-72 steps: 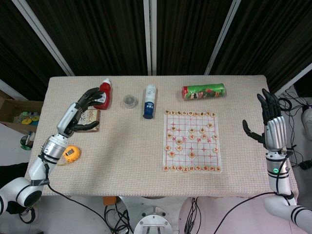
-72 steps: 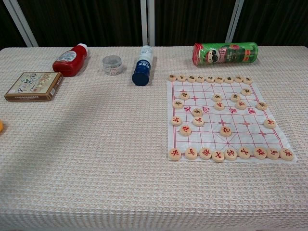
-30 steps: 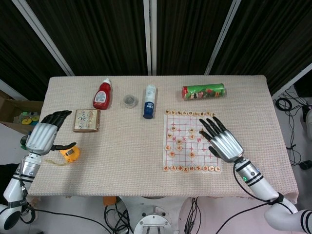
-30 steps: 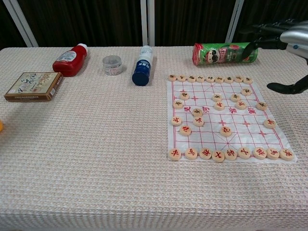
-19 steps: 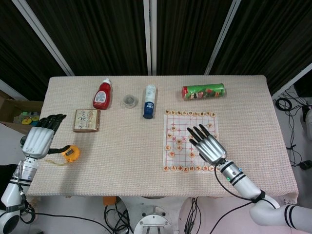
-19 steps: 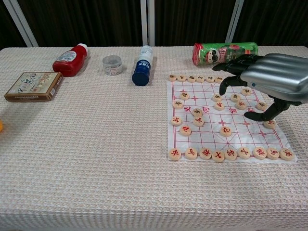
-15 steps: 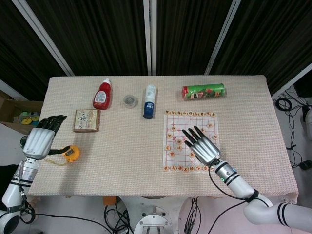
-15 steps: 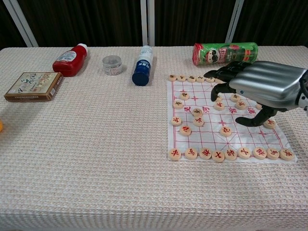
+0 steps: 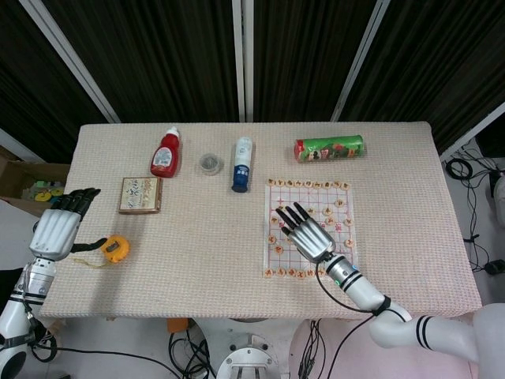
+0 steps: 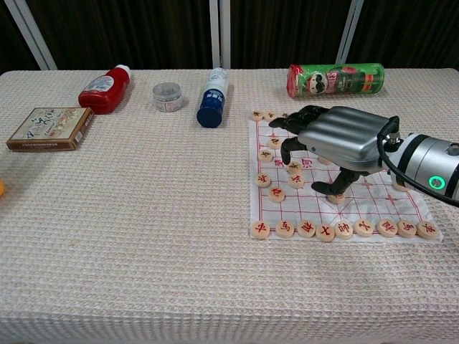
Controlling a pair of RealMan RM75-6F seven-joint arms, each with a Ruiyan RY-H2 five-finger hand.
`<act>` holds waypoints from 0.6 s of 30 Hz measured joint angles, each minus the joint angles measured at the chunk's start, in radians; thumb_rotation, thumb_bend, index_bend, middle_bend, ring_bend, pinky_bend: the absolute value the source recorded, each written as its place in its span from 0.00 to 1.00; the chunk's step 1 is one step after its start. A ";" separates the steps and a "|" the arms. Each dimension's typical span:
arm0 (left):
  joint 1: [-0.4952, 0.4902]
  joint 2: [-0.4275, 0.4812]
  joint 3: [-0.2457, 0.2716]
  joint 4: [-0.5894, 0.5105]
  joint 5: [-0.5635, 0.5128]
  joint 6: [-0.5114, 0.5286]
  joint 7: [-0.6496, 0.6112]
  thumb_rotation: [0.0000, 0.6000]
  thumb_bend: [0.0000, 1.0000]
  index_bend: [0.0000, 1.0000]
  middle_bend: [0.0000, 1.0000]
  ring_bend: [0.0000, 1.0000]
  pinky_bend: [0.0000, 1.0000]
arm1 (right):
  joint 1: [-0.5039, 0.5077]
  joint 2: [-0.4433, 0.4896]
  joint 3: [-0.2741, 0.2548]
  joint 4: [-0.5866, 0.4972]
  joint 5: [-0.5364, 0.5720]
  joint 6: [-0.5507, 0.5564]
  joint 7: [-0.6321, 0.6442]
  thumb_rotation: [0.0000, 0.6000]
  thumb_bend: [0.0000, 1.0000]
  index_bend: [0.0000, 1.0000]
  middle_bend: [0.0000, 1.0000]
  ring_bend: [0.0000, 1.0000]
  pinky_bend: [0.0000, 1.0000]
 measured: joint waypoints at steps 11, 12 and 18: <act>0.008 -0.003 -0.002 0.024 -0.001 -0.007 -0.039 0.76 0.13 0.11 0.12 0.12 0.21 | 0.014 -0.058 -0.013 0.076 -0.019 0.018 0.050 1.00 0.29 0.41 0.02 0.00 0.00; 0.008 -0.002 -0.003 0.023 0.000 -0.007 -0.042 0.76 0.13 0.11 0.12 0.12 0.21 | 0.014 -0.060 -0.014 0.077 -0.019 0.020 0.050 1.00 0.29 0.41 0.02 0.00 0.00; 0.009 0.002 -0.004 0.020 0.002 -0.011 -0.050 0.78 0.13 0.11 0.12 0.12 0.21 | 0.015 -0.072 -0.014 0.088 -0.014 0.028 0.044 1.00 0.29 0.43 0.03 0.00 0.00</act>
